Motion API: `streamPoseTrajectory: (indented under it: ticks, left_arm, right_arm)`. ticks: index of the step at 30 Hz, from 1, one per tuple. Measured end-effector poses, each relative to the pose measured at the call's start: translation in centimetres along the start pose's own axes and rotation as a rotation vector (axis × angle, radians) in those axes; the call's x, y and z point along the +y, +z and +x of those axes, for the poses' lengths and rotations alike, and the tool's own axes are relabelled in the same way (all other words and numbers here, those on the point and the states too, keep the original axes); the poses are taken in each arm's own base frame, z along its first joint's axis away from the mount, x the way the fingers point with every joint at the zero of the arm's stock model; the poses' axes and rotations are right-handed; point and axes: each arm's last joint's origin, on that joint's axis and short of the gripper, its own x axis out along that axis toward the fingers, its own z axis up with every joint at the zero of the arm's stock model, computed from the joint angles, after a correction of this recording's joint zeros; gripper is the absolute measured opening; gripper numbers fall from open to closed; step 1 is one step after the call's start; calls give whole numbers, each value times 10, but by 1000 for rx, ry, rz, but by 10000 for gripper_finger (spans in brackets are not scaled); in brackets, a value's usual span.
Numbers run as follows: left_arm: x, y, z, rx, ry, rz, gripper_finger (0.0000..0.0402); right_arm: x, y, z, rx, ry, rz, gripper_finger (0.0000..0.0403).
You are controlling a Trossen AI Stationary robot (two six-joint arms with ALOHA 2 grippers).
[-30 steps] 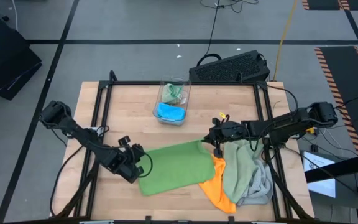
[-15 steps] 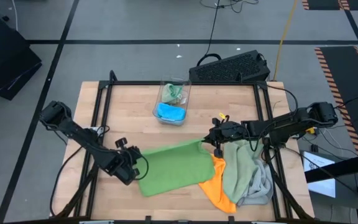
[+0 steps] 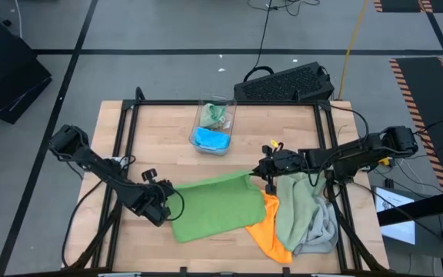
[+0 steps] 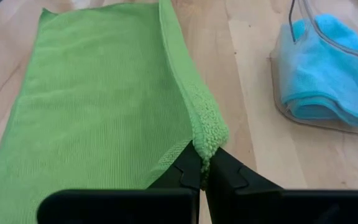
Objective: Fold microfiber towels
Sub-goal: Fold the green towel
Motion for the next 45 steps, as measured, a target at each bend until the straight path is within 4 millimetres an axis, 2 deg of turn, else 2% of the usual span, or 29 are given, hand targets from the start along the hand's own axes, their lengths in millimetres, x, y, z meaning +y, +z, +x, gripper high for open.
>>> streamPoseTrajectory:
  ticks: [2,5,11,14,18,22,28,35,45]
  left_arm:
    - [-1,1,-1,-2,-3,-1,10]
    - [-2,8,-10,-10,-8,9,9]
    - [7,24,-41,-42,122,22,7]
    - [12,26,-50,-22,164,23,4]
    - [13,24,-48,-10,170,-11,8]
    - [4,26,-41,-61,90,-46,5]
    - [-9,30,-41,-133,-13,-53,7]
    - [-15,28,-43,-156,-56,-64,8]
    - [-28,25,-50,-195,-163,-50,6]
  right_arm:
    - [0,0,0,2,0,1,2]
    - [0,2,-3,-9,0,4,2]
    - [-7,16,-18,-117,-29,1,2]
    - [-11,18,-26,-127,-46,-38,4]
    - [-15,12,-28,-55,-58,-28,17]
    - [-15,6,-23,-7,-54,-18,23]
    - [-9,3,-23,22,-27,-8,5]
    - [-3,-5,-24,112,-4,-29,3]
    - [24,-6,-25,127,179,69,2]
